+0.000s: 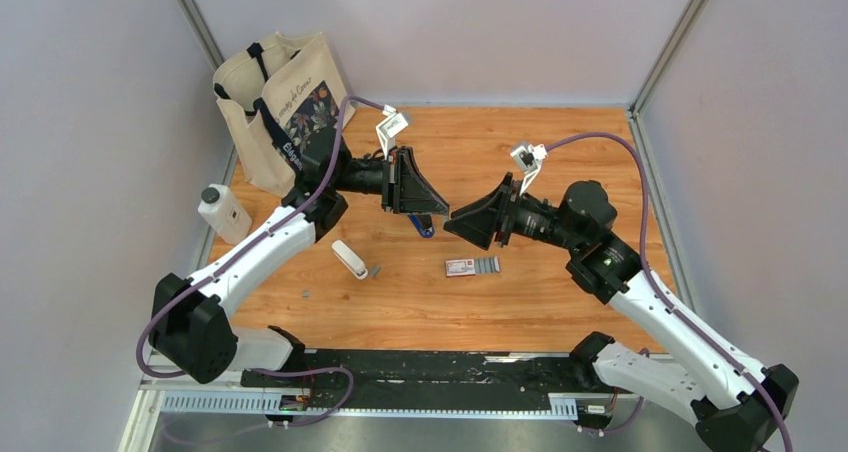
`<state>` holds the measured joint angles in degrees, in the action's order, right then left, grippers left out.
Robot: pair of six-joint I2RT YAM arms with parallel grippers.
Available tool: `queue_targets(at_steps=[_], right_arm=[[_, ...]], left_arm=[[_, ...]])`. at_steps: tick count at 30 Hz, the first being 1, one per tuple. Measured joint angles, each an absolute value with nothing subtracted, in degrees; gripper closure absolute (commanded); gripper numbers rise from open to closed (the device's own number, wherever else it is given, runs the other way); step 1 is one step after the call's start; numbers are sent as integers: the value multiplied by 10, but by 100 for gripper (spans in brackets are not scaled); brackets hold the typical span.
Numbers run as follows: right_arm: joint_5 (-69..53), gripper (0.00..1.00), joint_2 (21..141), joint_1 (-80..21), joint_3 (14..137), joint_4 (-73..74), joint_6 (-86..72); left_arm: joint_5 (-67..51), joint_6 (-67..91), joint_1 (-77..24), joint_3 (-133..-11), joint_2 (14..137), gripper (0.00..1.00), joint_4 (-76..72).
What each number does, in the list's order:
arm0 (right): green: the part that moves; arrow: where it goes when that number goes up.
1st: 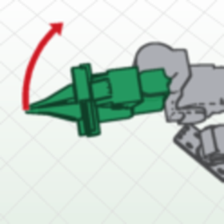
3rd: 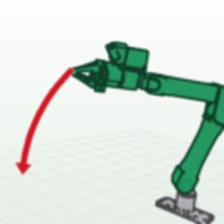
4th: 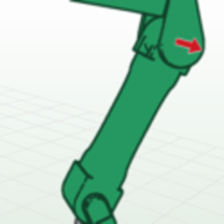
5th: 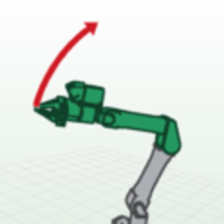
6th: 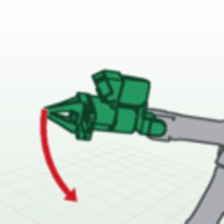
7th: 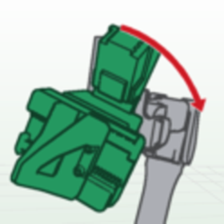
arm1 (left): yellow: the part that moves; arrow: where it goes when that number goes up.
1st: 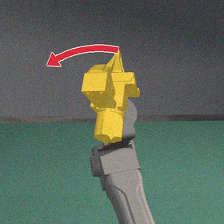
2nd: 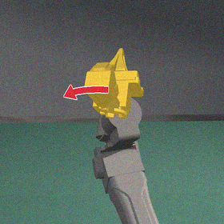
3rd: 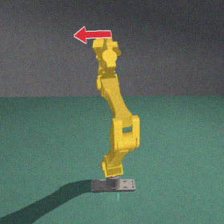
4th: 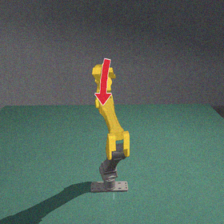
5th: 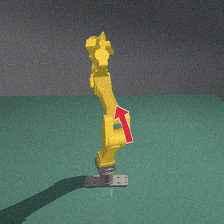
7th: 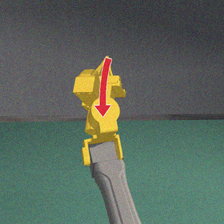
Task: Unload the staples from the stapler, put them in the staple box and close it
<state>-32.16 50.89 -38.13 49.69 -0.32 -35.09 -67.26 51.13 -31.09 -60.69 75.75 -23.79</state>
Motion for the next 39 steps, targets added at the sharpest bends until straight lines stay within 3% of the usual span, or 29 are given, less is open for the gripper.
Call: queue_targets(at_steps=[9, 14, 27, 33, 35, 37, 39], right_arm=[[-322, 53, 524, -381, 500, -7, -354], [-321, 65, 528, -381, 501, -9, -356], [-326, 79, 541, -381, 503, -18, -366], [-325, 87, 540, -382, 503, -2, -362], [-319, 88, 534, -382, 503, 6, -361], [-317, 88, 532, -382, 503, 6, -360], [-313, 88, 527, -382, 503, 16, -356]], left_arm=[[-672, 512, -311, -607, 757, 86, -240], [-672, 512, -311, -607, 757, 86, -240], [-671, 504, -310, -607, 757, 80, -233], [-668, 472, -310, -607, 755, 63, -197], [-668, 452, -310, -608, 752, 45, -166], [-667, 443, -310, -609, 751, 36, -156], [-661, 421, -309, -618, 750, 34, -122]])
